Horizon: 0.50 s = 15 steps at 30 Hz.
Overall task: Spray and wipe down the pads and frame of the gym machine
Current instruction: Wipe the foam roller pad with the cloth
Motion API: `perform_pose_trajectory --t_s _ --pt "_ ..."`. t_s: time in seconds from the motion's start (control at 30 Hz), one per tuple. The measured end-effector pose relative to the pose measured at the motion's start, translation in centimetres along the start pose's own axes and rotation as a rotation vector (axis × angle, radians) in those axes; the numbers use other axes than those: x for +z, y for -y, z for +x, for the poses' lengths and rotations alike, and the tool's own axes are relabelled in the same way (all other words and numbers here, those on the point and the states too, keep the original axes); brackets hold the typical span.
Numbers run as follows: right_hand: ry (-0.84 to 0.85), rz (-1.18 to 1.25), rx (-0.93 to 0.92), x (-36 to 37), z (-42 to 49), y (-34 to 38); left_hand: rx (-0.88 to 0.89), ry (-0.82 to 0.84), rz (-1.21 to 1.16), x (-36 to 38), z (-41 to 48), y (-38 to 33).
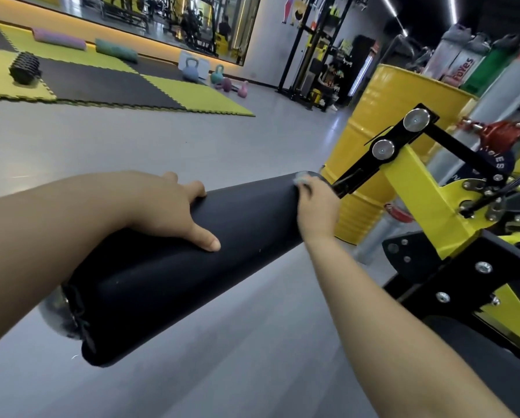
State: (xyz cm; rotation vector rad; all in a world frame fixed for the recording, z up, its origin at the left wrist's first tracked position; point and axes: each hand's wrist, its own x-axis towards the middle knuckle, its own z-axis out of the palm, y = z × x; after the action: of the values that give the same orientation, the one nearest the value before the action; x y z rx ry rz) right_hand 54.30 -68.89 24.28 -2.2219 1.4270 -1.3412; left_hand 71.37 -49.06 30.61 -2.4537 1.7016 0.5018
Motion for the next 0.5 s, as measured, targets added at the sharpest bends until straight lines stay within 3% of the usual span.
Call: perform_pose_trajectory --t_s 0.2,0.23,0.27,0.37,0.43,0.5 --pt "0.227 0.287 -0.589 -2.4 -8.2 5.5 0.0 -0.025 0.009 0.0 0.1 -0.4" --pt "0.235 0.298 -0.608 -2.8 -7.8 5.7 -0.001 -0.04 0.016 0.0 0.0 -0.3" --pt "0.192 0.324 -0.549 -3.0 -6.9 5.6 -0.002 -0.05 0.012 0.1 -0.1 -0.1" --pt "-0.022 0.354 -0.148 -3.6 -3.3 3.8 -0.005 -0.074 -0.026 0.2 -0.6 0.1" --pt "0.058 0.341 0.05 -2.8 -3.1 3.3 -0.015 -0.086 -0.054 0.5 -1.0 0.3" --pt "0.162 0.328 0.077 -1.3 -5.1 3.8 -0.018 -0.105 -0.085 0.6 -1.3 0.5"
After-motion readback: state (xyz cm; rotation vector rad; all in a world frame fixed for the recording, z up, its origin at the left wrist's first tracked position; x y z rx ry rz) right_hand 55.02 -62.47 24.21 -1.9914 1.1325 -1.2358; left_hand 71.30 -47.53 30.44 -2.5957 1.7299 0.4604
